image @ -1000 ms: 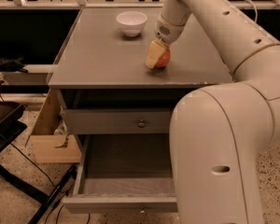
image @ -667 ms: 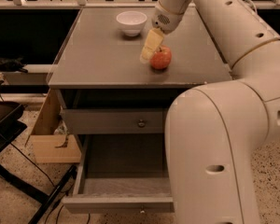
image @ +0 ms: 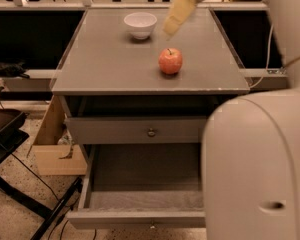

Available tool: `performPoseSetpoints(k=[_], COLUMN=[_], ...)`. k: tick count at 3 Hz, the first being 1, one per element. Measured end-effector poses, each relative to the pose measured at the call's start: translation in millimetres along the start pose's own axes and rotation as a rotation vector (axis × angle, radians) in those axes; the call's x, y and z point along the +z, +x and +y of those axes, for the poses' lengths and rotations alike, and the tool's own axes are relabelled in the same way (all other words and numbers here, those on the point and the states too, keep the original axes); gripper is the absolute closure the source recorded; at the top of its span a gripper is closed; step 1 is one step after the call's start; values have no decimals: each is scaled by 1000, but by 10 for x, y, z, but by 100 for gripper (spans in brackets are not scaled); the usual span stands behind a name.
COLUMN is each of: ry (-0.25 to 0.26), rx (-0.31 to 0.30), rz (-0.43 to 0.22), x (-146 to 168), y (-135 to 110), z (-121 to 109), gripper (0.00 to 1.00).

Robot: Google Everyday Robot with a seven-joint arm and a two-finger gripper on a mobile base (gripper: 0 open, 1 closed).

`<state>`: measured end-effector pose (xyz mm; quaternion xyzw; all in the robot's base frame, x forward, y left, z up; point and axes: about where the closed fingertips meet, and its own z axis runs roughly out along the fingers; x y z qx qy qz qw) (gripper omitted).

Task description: Pick apple from middle drawer and place on counter

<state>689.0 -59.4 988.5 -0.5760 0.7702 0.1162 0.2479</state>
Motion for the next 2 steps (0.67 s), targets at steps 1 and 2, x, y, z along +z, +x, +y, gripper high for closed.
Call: performPoseSetpoints(k=[1,2], ry=[96,277], rx=[0,115], rz=[-114,-143], x=[-737,-1430], y=[302,824], z=[114,189], gripper=[0,0])
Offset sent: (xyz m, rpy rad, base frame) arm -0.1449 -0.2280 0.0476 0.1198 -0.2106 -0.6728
